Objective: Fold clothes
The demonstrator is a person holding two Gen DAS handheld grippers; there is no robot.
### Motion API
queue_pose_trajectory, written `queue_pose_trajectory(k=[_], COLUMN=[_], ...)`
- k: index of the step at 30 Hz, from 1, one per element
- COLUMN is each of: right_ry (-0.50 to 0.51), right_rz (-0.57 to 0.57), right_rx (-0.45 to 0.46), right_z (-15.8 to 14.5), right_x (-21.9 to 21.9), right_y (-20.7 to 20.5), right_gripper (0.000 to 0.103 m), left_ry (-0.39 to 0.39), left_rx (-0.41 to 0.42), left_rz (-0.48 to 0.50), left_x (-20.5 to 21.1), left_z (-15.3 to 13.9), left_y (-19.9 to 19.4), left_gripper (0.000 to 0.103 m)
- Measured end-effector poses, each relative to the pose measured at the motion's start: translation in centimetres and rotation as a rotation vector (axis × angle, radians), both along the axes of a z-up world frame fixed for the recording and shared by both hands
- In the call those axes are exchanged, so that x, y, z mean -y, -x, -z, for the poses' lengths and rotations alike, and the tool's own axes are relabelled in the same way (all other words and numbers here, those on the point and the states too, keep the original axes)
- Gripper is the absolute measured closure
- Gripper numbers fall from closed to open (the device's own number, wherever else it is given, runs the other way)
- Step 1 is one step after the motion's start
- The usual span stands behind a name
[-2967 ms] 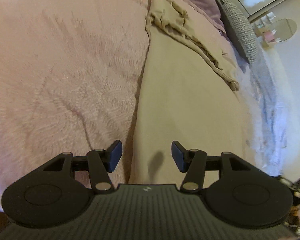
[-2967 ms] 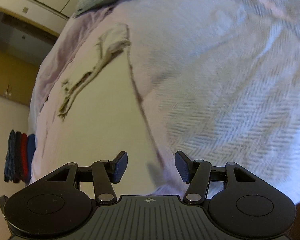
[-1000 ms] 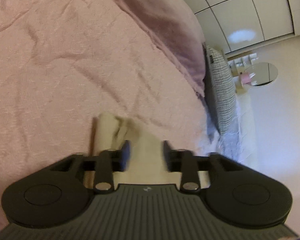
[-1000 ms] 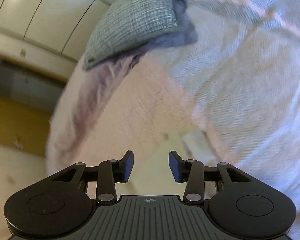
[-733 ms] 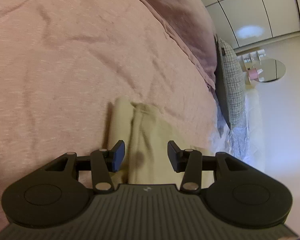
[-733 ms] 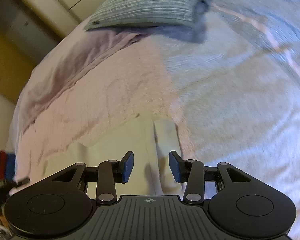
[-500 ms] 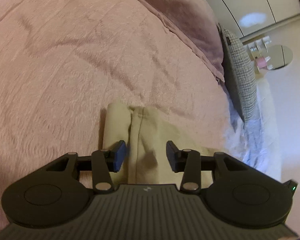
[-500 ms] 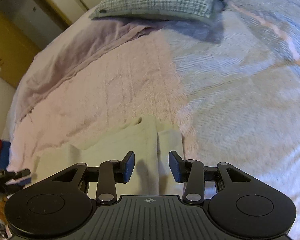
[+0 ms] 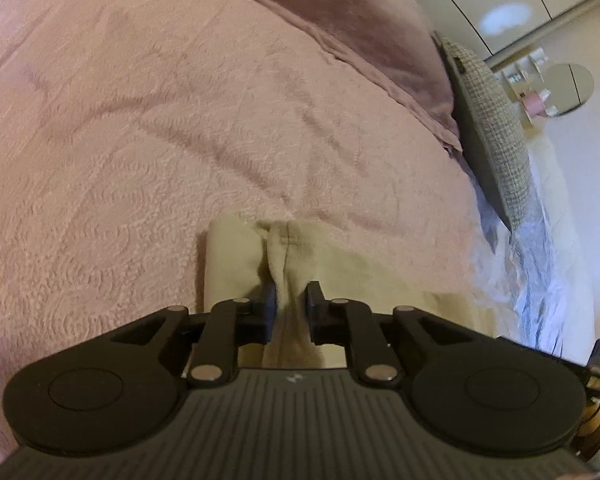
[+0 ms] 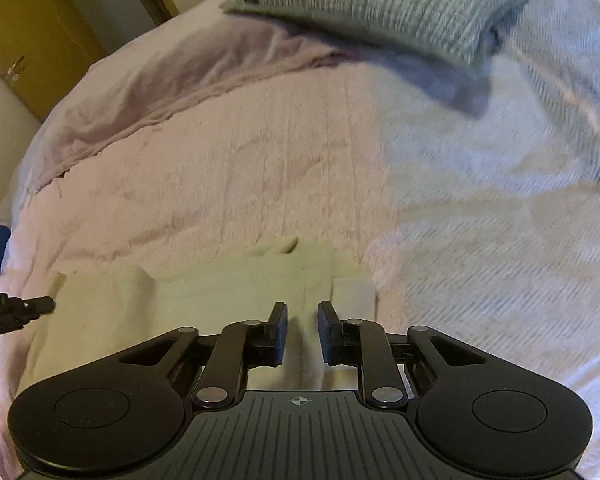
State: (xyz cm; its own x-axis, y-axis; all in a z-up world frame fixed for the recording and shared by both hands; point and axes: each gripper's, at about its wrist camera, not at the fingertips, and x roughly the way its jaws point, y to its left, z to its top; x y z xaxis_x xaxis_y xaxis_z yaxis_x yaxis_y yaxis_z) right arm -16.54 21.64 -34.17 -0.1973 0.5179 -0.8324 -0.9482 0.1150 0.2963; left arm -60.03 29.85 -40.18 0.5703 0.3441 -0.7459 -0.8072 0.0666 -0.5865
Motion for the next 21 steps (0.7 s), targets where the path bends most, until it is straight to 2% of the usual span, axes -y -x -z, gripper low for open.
queue_pose_trajectory(k=[1,4,8,12,16,19,21], right_ry=[-0.001,-0.069,-0.157,-0.121,-0.052,0.026,0.044], right_rz=[-0.009,-0.044,0.015,0.023,0.012,0.042,0.069], right_rx=[0.006,0.054,0.086,0.090,0.114,0.073,0.035], right_z=[0.1,-0.9,-2.8,-1.2,1.5,2.9,2.6], right_x=[-0.1,0.1,0.6,-0.6,-2.0,-2.5,-1.3], right_y=[0.1,0.6,-0.7,-1.4,-1.2,-1.7,-2.0], right_gripper=[0.100,0.101,0.102,0.102,0.102,0.102,0.100], left_ry=[-0.003,-0.030,-0.097,-0.103,-0.089,-0.071,-0.073], left_rx=[0.018,0.060,0.066,0.022,-0.054,-0.072,-0.076], left_rz=[-0.006,-0.034,-0.078,-0.067,-0.029,-0.030,-0.039], left_x=[0.0,0.2,0.2,-0.7,-1.5,-1.5,-1.2], left_z=[-0.1,-0.6,-1.9,-1.3,0.7,1.4,1.1], left_y=[0.1,0.6,2.0,1.6,0.5,0.2,0.3], left_gripper=[0.100,0.100,0.100,0.100,0.100,0.097,0.096])
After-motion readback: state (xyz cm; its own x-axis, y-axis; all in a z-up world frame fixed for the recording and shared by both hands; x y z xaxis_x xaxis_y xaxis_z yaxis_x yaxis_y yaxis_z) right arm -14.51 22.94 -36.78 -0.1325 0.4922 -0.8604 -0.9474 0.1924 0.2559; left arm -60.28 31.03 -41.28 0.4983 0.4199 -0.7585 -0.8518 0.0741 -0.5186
